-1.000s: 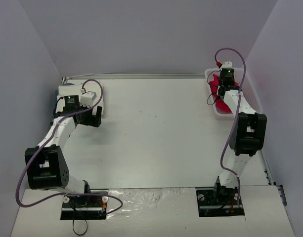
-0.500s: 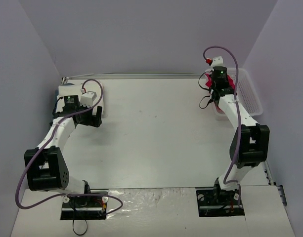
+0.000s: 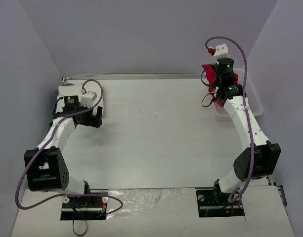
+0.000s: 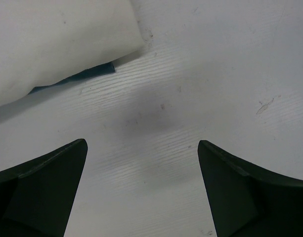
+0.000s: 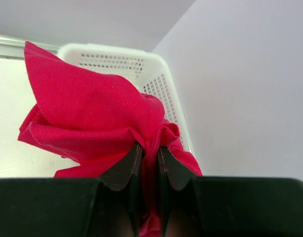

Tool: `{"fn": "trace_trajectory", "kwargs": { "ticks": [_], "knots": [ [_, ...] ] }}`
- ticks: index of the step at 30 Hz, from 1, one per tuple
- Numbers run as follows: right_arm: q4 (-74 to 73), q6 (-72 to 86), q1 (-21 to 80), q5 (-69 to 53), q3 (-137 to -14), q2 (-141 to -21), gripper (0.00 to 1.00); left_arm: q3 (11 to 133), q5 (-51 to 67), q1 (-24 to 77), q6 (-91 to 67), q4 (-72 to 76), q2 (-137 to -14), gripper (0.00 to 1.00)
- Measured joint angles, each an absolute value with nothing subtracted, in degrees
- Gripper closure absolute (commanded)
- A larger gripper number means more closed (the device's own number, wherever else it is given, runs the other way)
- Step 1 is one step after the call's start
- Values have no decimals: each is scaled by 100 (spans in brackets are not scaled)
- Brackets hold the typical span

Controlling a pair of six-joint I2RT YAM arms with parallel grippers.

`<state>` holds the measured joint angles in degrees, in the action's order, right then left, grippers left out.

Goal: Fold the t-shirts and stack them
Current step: Grab crumpled tshirt from bin with the right arm, then move the tshirt to the center of the board

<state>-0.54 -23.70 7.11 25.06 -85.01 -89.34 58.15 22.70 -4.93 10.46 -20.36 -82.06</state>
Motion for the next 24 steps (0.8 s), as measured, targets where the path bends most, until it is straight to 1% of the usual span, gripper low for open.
{"fn": "trace_trajectory", "kwargs": {
  "ticks": [6, 9, 13, 20, 24],
  "knots": [
    [-580, -2368, 1470, 2493, -8943, -8562, 100, 5815, 2248, -493, 1044, -2036, -8180, 6],
    [-882, -2307, 1857, 2259, -9070, -8368, 100, 5815, 2228, -493, 1046, -2036, -8097, 6],
    [-1461, -2123, 2014, 1415, -9223, -8189, 100, 5815, 2200, -495, 1046, -2029, -7994, 6],
    [-2491, -1780, 2110, -515, -9515, -8160, 100, 5815, 2108, -497, 1046, -2032, -7968, 6],
    [-2884, -1643, 2117, -1275, -9830, -8165, 100, 5815, 2093, -504, 1046, -2034, -7966, 6]
  ]
}}
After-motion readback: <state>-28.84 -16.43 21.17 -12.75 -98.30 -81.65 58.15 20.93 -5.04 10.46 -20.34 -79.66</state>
